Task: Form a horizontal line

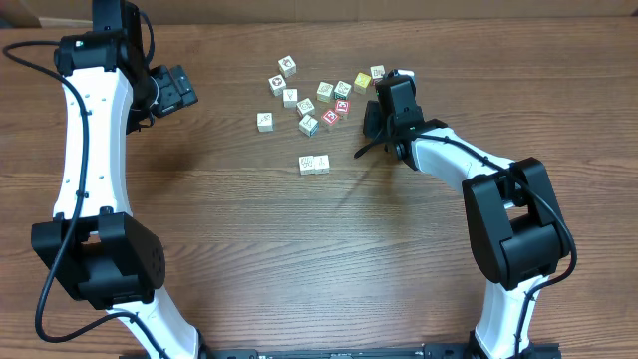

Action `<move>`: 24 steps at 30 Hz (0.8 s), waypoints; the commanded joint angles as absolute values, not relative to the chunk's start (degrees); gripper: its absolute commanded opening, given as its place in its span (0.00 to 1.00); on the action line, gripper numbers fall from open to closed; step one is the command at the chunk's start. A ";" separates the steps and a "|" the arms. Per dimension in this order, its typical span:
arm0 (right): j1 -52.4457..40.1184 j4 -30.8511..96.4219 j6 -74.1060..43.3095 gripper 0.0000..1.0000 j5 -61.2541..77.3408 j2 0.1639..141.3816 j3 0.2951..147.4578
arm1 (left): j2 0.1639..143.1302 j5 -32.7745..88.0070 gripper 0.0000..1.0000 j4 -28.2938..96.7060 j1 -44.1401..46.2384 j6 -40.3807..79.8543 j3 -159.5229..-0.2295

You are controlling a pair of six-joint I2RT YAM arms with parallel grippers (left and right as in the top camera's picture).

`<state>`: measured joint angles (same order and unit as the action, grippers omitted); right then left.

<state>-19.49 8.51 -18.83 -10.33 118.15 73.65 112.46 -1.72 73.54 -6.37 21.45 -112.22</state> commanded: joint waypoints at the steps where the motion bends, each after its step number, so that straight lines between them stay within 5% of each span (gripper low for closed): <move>1: -19.00 8.73 -17.72 0.55 -10.48 119.07 73.17 | 112.20 -1.48 1.00 73.45 -5.72 21.87 -112.60; 21: -18.94 8.40 -17.54 0.54 -10.48 119.39 72.90 | 112.20 -1.48 1.00 73.45 -5.72 21.87 -112.60; 24: -18.94 8.32 -17.54 0.46 -10.48 119.42 72.90 | 112.20 -1.48 1.00 73.45 -5.72 21.85 -112.60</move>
